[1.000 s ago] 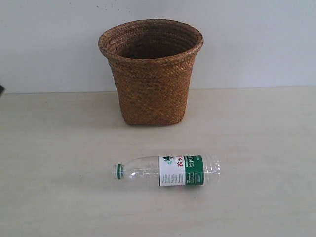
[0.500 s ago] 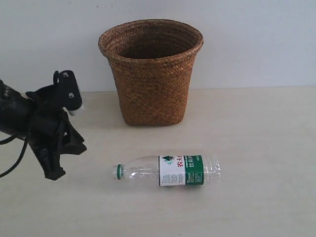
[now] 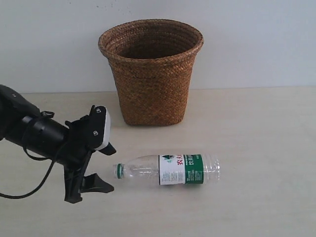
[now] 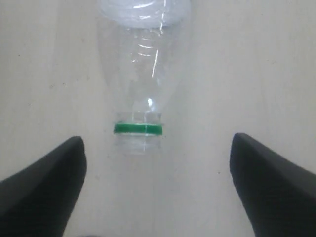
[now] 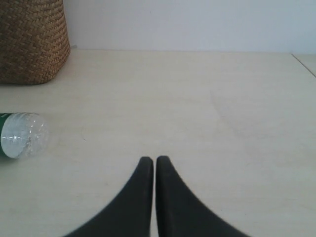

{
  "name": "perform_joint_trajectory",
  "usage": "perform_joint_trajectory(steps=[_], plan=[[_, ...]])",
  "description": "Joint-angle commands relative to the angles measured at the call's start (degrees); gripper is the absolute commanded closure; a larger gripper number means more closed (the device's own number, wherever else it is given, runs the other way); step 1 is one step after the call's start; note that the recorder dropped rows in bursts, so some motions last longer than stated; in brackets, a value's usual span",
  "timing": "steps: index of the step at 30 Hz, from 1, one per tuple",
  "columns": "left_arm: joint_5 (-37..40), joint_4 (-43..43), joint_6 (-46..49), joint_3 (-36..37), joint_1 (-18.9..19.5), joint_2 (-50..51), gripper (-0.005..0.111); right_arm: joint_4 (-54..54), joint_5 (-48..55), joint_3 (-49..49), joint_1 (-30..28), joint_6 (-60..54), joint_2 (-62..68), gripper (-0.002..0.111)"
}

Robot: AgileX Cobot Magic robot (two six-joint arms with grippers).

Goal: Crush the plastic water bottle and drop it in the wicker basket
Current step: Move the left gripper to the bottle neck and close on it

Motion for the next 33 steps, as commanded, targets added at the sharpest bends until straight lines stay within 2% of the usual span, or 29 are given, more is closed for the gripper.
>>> perform_joint_trajectory(steps=[1,7,12,21,25,33], plan=[[-0.74,-1.52,1.07,-3.44,-0.34,5.00,0.032,-0.03,-0.45,-0.05,-0.44,0.00,-0.38,0.108],[1.09,-7.07,1.07,-7.48,-0.34,9.26,0.032,-0.03,-0.45,-0.05,-0.44,0.00,-0.38,0.108],[5.14,-7.07,1.07,-8.35,-0.34,11.02,0.032,-0.03,-0.45,-0.05,-0.44,0.00,-0.38,0.108],[4.81,-6.94,1.07,-8.35,-0.34,12.55,0.034,-0.03,-0.45,-0.05,-0.44,0.00,-0.38,0.108],[4.23,-6.94,1.07,-8.35,-0.34,12.55,0.047,-0.03,-0.45,-0.05,-0.44,0.00,-0.38,0.108],[4.23,-6.94,1.07,-8.35,-0.34,12.55,0.087,-0.03,-0.45,-0.05,-0.44,0.00,-0.38,0.108]])
